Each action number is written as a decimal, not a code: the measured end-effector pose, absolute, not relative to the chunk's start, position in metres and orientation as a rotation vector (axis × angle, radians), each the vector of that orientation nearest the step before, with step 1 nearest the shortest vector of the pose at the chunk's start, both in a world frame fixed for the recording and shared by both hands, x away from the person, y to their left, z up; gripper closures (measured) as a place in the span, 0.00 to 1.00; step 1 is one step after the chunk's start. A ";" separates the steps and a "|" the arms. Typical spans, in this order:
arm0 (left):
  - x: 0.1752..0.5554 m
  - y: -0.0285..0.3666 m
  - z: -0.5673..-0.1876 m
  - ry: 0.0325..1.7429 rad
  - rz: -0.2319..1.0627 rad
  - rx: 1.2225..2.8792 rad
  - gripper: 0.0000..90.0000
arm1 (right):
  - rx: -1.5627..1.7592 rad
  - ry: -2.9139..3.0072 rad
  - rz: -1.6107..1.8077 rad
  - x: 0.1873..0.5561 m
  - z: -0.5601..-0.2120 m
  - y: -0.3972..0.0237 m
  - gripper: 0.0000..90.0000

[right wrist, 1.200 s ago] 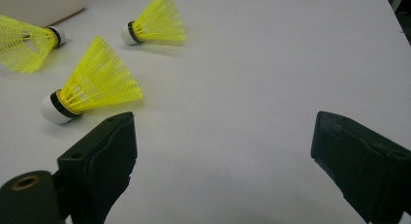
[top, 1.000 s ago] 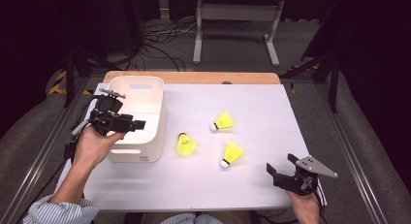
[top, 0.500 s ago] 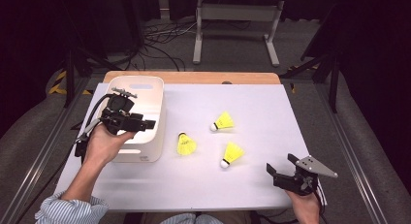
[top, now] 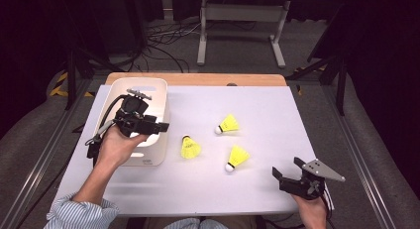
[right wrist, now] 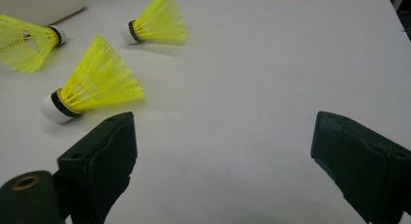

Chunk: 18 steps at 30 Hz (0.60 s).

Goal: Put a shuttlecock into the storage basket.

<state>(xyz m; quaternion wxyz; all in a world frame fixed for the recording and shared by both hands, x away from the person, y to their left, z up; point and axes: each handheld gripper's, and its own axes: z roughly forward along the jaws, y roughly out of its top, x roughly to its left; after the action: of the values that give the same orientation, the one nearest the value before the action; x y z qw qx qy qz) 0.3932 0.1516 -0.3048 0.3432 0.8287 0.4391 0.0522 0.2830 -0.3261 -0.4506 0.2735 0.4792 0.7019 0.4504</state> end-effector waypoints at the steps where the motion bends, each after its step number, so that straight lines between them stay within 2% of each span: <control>1: 0.393 0.150 -0.305 1.140 0.130 2.155 0.49 | 1.289 1.888 1.211 0.283 -0.451 -0.326 0.11; 18: 0.389 0.125 -0.307 1.072 0.157 2.184 0.50 | 1.286 1.893 1.208 0.283 -0.451 -0.326 0.11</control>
<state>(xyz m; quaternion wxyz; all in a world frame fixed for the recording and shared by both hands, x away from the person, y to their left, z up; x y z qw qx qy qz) 0.3885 0.1247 -0.3066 0.3445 0.8410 0.4128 0.0606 0.2828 -0.3256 -0.4505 0.2735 0.4780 0.7037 0.4490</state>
